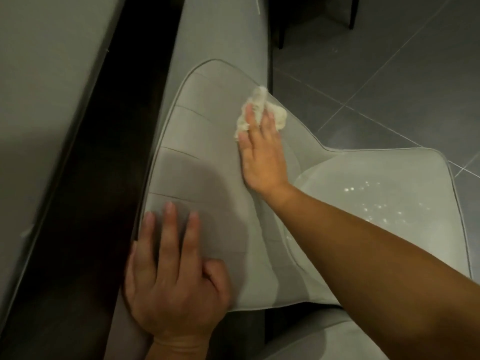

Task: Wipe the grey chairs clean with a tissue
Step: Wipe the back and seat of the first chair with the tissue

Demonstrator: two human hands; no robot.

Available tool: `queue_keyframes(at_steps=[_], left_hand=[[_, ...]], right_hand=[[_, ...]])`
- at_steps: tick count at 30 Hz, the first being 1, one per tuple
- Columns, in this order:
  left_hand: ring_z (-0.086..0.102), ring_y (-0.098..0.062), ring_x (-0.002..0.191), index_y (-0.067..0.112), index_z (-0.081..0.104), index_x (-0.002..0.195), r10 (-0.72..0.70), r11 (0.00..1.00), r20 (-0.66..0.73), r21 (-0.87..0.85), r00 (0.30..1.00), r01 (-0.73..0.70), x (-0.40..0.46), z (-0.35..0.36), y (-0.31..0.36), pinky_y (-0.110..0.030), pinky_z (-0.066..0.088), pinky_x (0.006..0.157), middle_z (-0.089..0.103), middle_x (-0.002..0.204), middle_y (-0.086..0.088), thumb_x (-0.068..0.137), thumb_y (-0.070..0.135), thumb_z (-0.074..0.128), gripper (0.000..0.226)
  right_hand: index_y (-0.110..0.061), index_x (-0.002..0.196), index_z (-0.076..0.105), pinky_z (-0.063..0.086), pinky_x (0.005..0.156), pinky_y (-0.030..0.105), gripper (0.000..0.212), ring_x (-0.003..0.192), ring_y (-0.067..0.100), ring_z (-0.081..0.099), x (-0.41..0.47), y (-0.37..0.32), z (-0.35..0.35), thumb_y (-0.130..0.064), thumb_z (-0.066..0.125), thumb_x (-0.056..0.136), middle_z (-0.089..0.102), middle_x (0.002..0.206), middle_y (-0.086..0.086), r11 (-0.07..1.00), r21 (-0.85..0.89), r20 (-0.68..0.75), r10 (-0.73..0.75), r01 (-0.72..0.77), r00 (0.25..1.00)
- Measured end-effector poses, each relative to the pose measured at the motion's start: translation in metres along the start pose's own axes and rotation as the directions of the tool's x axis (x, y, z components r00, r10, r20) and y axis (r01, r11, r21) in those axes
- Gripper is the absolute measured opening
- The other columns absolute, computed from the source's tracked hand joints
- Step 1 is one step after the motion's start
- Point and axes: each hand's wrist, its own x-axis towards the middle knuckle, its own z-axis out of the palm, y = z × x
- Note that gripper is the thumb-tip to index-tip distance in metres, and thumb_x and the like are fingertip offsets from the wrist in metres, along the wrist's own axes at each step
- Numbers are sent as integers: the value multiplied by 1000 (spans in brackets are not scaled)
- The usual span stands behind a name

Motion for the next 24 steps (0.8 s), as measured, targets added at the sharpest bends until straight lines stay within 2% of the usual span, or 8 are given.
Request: queue_keyframes(at_steps=[5,8,11,13,15,17,20,24], left_hand=[[49,-39,132,4,71,123,-9,1000,21,20,1000,9,3,-1,1,-55,51,94,59,137,-19,89,20,43,48],[51,-40,131,4,72,122,-10,1000,28,26,1000,9,3,-3,2,-55,52,92,60,137,-18,86,19,45,47],[51,-39,130,4,72,122,-2,1000,20,27,1000,1,4,-3,1,-55,51,93,60,137,-17,86,19,45,47],[52,-40,130,4,72,123,6,999,31,37,999,-7,4,-2,0,-55,51,94,60,137,-18,87,19,45,47],[52,-41,130,3,72,122,18,999,37,32,999,-19,3,-2,0,-55,51,93,60,137,-18,88,20,45,47],[51,-41,130,3,72,121,16,1000,31,23,999,-17,2,-2,0,-55,50,94,61,136,-19,88,20,44,47],[50,-41,130,3,72,121,21,1000,16,10,1000,-21,2,0,0,-55,50,95,62,135,-19,89,20,44,47],[51,-40,129,4,73,120,21,1000,17,13,1000,-21,2,-2,2,-56,51,94,62,135,-18,87,19,45,46]], right_hand=[[-30,155,13,20,119,40,52,149,24,13,-21,60,10,-39,26,106,5,164,1,887,138,171,417,-441,893],[-27,150,34,27,116,38,53,139,26,39,-30,67,4,-50,29,103,41,152,6,591,377,306,647,-713,698],[-28,144,44,28,113,25,44,135,17,43,-42,37,-9,-44,33,104,47,146,0,650,518,231,520,-556,822],[-30,146,40,17,114,16,43,145,11,26,-62,13,-4,-39,33,105,33,156,-2,791,519,170,277,-325,946],[-46,145,35,7,115,11,46,147,-1,10,-84,-3,5,-50,33,100,21,161,-9,843,484,194,160,-236,968],[-60,143,22,0,110,3,46,143,-13,0,-97,0,15,-55,30,98,14,161,-16,881,411,210,158,-233,965],[-50,148,19,5,110,8,46,143,-5,9,-102,34,28,-42,32,104,18,161,-10,885,336,200,268,-323,942],[-23,148,40,26,114,28,44,140,24,38,-101,79,33,-34,37,105,41,152,7,664,248,359,614,-705,704]])
